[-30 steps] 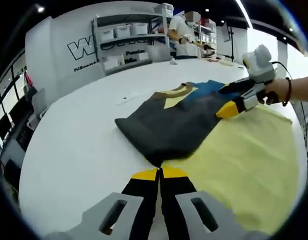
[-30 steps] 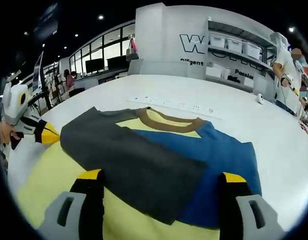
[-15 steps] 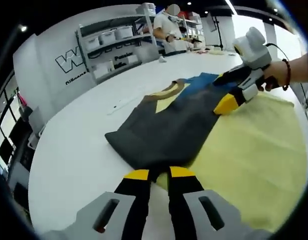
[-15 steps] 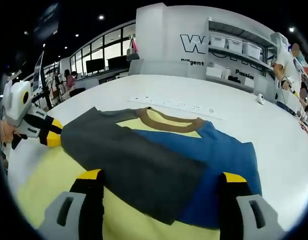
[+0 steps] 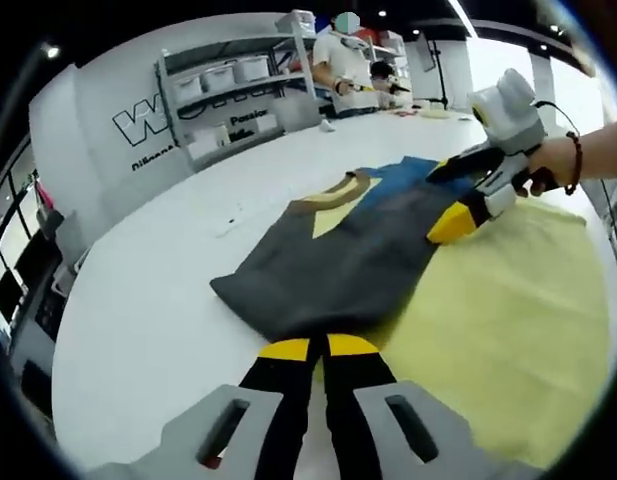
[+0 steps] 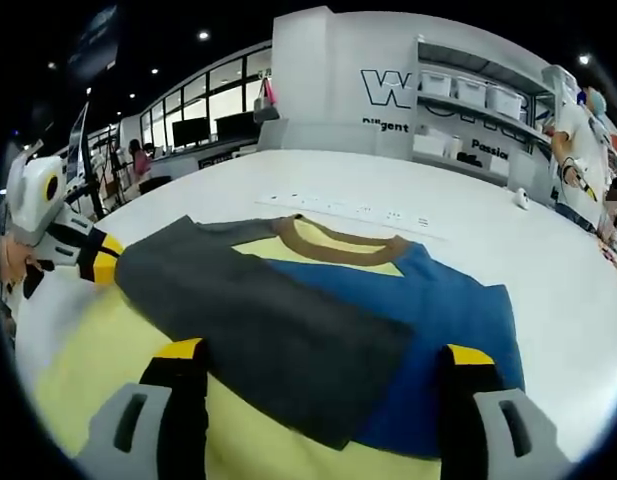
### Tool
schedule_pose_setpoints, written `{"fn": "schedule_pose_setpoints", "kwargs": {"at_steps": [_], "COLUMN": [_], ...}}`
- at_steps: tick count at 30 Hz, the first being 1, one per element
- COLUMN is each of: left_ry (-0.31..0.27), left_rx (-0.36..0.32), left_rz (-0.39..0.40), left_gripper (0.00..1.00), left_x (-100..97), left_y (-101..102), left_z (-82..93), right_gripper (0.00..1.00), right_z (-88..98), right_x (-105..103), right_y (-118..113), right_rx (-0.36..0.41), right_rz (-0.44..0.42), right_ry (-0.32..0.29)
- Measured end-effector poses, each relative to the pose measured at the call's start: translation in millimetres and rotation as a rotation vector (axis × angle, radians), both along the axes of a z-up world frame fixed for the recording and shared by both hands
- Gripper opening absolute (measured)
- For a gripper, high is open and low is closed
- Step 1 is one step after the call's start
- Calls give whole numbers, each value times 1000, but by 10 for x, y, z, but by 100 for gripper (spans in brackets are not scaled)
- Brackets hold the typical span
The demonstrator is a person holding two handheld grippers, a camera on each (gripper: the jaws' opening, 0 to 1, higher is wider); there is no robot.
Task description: Fold the garment on the visible template until the final outline fits inside the template.
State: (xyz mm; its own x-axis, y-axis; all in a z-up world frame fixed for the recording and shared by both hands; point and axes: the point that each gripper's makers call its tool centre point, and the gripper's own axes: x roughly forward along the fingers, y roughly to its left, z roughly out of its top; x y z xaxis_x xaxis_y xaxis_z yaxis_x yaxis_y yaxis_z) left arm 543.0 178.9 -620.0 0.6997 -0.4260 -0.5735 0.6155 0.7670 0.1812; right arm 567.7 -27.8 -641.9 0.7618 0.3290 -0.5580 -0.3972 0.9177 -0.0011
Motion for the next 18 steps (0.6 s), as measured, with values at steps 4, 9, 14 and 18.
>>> {"fn": "schedule_pose_setpoints", "kwargs": {"at_steps": [4,9,14,18], "left_ry": [-31,-38,-33,-21], "left_rx": [-18,14,37,7], "left_rz": [-19,-48,-33,-6], "left_gripper": [2,0,0,0], "left_x": [-35,-133,-185,-257], "left_y": [-4,65,189,271], "left_z": [70,23,-2,14], "right_gripper": [96,96,96,96], "right_z": [2,4,6,5], "right_x": [-3,-8,-6,-1], "right_y": [1,-1,-2,-3], "right_rx": [-1,-1,-1,-1], "right_rz": [-3,-1,-1,-1], "right_ry": [2,3,4,4]}}
